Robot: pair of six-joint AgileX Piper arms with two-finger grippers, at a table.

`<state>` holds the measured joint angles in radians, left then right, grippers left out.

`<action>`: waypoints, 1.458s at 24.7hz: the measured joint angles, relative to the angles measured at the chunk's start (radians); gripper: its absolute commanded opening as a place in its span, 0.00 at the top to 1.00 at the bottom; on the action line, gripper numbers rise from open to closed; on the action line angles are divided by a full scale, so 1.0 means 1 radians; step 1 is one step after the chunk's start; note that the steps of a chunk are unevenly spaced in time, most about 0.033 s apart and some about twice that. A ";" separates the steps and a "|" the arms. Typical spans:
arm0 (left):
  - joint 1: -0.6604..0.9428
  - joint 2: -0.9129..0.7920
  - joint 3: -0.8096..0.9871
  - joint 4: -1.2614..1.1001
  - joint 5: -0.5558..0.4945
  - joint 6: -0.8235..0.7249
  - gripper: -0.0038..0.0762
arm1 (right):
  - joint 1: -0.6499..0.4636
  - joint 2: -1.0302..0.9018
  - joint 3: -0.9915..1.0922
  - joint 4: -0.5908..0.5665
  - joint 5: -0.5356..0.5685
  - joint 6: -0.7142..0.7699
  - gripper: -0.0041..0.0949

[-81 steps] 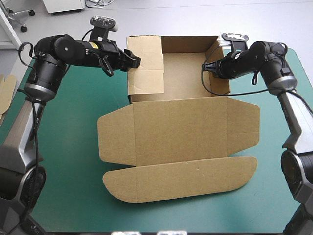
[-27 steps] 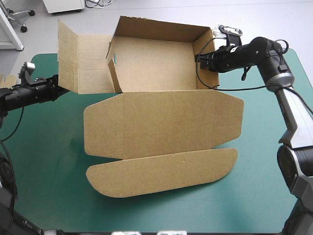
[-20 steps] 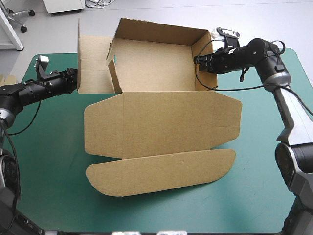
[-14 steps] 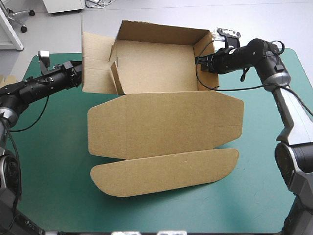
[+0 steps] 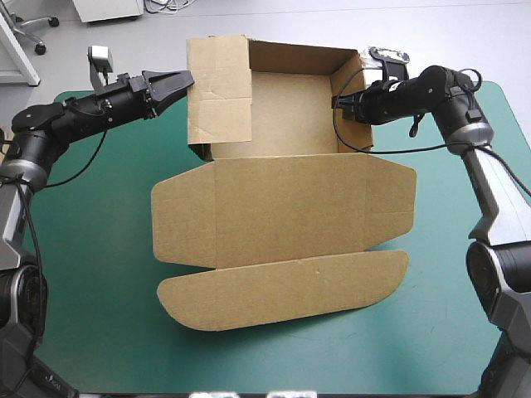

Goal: Fold the box

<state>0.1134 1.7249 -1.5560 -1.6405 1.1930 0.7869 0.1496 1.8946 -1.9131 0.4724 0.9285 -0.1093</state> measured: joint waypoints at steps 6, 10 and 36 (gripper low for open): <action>-0.022 0.000 -0.098 0.216 0.019 -0.110 0.48 | 0.000 0.000 0.000 -0.007 0.004 0.002 0.98; -0.047 0.000 -0.109 0.318 0.017 -0.168 0.48 | 0.000 0.000 0.000 -0.017 0.010 0.018 0.98; -0.246 0.000 -0.251 0.955 -0.076 -0.467 0.48 | 0.046 0.002 0.000 -0.173 0.044 0.087 0.98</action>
<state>-0.1325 1.7249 -1.8070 -0.6858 1.1172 0.3196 0.1959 1.8964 -1.9131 0.2990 0.9728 -0.0227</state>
